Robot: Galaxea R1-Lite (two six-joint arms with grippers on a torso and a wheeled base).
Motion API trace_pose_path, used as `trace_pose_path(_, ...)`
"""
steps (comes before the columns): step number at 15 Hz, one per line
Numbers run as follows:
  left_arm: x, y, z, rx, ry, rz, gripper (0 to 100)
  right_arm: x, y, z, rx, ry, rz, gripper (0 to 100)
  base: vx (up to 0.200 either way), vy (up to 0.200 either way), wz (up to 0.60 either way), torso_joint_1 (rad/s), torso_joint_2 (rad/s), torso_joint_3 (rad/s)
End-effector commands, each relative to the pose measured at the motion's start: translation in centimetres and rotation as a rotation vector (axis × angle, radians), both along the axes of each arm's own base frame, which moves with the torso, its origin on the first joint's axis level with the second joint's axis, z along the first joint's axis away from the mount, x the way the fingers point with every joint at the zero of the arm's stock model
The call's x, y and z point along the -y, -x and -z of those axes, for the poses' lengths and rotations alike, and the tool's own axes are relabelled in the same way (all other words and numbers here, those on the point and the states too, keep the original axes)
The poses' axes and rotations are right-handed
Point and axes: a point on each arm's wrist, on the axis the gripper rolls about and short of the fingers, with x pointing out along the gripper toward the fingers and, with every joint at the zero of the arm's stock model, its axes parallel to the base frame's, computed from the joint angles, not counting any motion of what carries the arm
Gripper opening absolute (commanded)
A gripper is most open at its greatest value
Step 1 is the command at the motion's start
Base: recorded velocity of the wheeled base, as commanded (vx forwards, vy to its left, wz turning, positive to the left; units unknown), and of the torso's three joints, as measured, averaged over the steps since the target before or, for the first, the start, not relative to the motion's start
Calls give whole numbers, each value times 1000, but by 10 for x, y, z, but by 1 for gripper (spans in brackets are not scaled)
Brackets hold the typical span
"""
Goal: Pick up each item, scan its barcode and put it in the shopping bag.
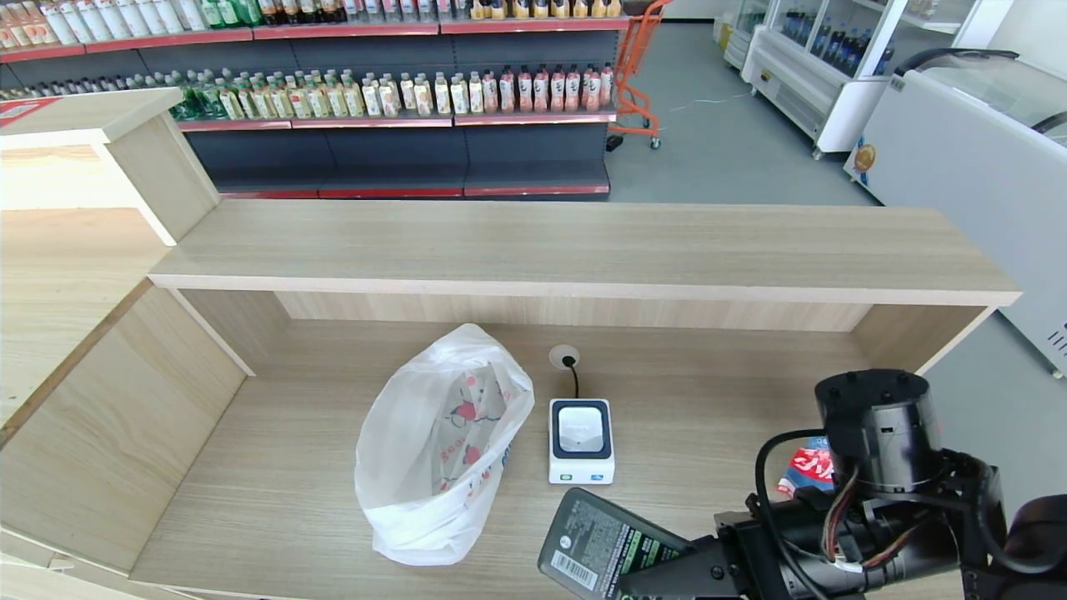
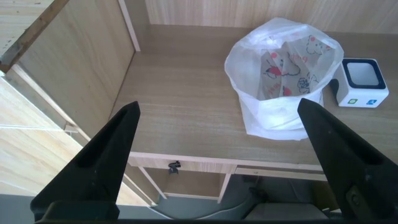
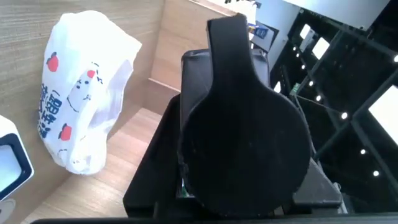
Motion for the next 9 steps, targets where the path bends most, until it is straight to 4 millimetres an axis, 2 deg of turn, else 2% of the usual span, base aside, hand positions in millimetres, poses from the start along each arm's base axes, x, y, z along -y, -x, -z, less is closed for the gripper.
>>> trace_pose_path(1, 0, 0, 0, 0, 0, 0, 100, 0, 0, 0, 1, -1, -1, 0, 0, 0, 0, 0, 0, 0)
trace_pose_path(3, 0, 0, 0, 0, 0, 0, 100, 0, 1, -2, 4, -3, 1, 0, 0, 0, 0, 0, 0, 0)
trace_pose_path(5, 0, 0, 0, 0, 0, 0, 100, 2, 6, -14, -95, -34, 34, 0, 0, 0, 0, 0, 0, 0)
trace_pose_path(6, 0, 0, 0, 0, 0, 0, 100, 9, 16, -38, -327, -102, 122, 0, 0, 0, 0, 0, 0, 0)
trace_pose_path(7, 0, 0, 0, 0, 0, 0, 100, 17, 23, -58, -473, -186, 251, 0, 0, 0, 0, 0, 0, 0)
trace_pose_path(8, 0, 0, 0, 0, 0, 0, 100, 21, 26, -69, -501, -252, 319, 0, 0, 0, 0, 0, 0, 0)
trace_pose_path(9, 0, 0, 0, 2, 0, 0, 100, 45, 41, -94, -500, -418, 400, 0, 0, 0, 0, 0, 0, 0)
